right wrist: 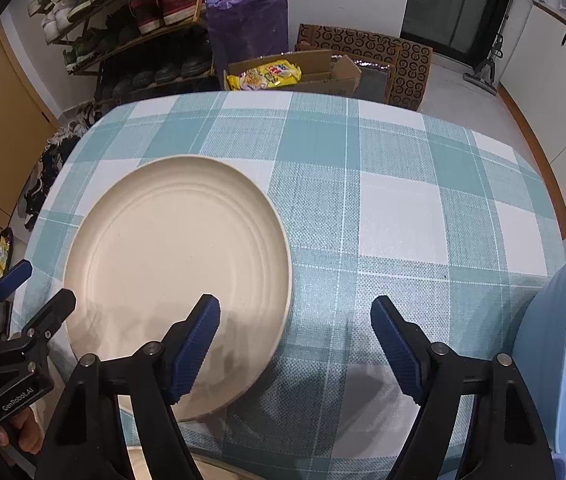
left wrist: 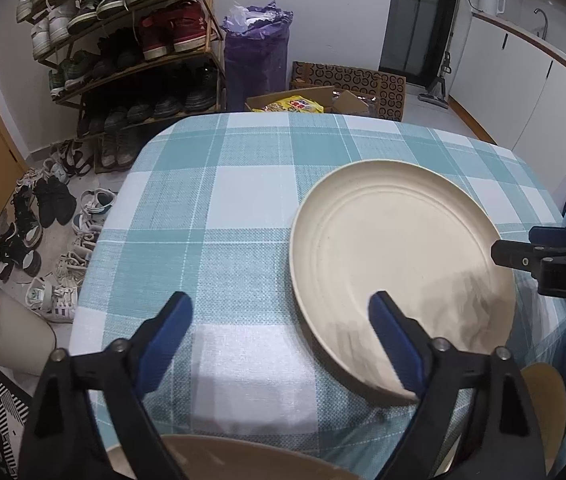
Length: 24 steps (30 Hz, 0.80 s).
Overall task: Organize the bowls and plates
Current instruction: 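Close the left gripper on the cream plate rim while the right gripper grips the opposite rim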
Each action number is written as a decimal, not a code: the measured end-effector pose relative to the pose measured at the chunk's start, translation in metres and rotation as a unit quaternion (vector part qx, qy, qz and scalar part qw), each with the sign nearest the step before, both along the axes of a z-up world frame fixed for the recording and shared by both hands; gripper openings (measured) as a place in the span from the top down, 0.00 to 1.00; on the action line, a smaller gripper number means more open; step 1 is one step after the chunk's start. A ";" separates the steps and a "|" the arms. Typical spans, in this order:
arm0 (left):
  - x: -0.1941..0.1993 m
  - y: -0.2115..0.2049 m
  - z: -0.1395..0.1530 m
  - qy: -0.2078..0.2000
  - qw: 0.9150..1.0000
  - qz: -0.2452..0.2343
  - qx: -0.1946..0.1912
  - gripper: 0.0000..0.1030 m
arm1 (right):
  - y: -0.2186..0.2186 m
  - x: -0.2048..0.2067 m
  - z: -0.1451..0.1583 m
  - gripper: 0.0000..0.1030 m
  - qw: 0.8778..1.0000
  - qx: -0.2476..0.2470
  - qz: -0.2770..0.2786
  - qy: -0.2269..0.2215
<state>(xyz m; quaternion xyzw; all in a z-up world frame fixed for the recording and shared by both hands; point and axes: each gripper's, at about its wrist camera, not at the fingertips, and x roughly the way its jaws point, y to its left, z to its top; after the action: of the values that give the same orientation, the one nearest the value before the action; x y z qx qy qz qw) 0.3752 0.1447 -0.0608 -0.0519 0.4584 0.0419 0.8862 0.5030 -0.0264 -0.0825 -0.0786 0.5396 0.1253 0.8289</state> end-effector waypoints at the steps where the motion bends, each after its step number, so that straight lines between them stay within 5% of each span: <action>1: 0.001 -0.001 -0.001 0.003 1.000 -0.001 -0.004 0.21 | 0.000 0.000 -0.002 0.26 1.000 0.000 0.002 0.006; 13: 0.001 -0.005 -0.008 0.017 0.999 -0.022 -0.022 0.65 | 0.001 0.000 -0.011 0.56 0.999 0.027 0.015 0.043; 18: 0.000 -0.006 -0.007 0.016 0.999 -0.027 -0.028 0.78 | 0.002 -0.001 -0.010 0.66 0.999 0.025 0.019 0.038; 20: -0.001 -0.009 -0.007 0.015 0.999 -0.034 -0.027 0.83 | 0.001 0.000 -0.010 0.78 0.999 0.019 0.015 0.039; 24: -0.001 -0.011 -0.006 0.015 0.999 -0.035 -0.021 0.86 | -0.001 0.001 -0.012 0.82 0.999 0.024 0.014 0.046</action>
<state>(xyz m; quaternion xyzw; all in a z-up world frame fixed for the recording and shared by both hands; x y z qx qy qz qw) 0.3738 0.1338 -0.0672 -0.0538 0.4737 0.0016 0.8790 0.5036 -0.0272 -0.0946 -0.0609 0.5725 0.1531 0.8031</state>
